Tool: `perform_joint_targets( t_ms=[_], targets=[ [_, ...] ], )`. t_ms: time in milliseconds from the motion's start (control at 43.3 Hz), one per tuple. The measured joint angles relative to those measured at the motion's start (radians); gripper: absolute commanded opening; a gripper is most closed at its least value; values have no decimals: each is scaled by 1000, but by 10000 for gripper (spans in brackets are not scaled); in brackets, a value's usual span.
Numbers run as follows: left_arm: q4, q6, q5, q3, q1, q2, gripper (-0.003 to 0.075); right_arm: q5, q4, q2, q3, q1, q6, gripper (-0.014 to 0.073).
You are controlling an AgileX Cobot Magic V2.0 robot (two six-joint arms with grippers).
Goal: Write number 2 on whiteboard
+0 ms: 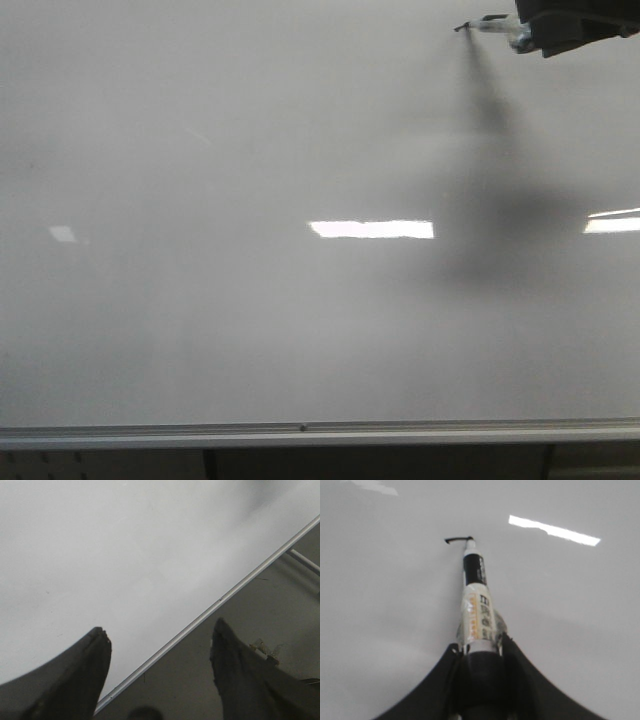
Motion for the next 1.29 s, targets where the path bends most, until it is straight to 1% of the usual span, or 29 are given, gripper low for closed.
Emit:
perform_joint_targets(
  t_ms=[115,185,277,415,508,623,738,831,1015,1154,1223,1292],
  targets=[
    [0,0,-1,0,0,0,428,94,0,0,0,-39,0,-2],
    [0,0,-1,0,0,0,429,163,0,0,0,-37,0,-2],
    [0,0,-1,0,0,0,429,216,0,10,0,-20,0,-2],
    [0,0,-1,0,0,0,429,229,0,39,0,16,0,-2],
    [0,0,-1,0,0,0,428,234,0,48,0,18,0,-2],
    [0,0,-1,0,0,0,429,247,0,48,0,-7,-2,-2],
    [0,0,-1,0,0,0,428,279,0,48,0,-68,-2,-2],
    [0,0,-2,0,0,0,429,291,0,48,0,-95,-2,-2],
    [0,0,-2,0,0,0,428,327,0,-5,0,-79,-2,-2],
    [0,2,-4,0,0,0,429,438,0,-117,0,-34,-2,-2],
    [-4,29,-6,0,0,0,429,523,-2,-173,-6,-8,-2,-2],
    [-21,74,-6,0,-5,0,429,637,-4,-220,-27,19,-15,-2]
  ],
)
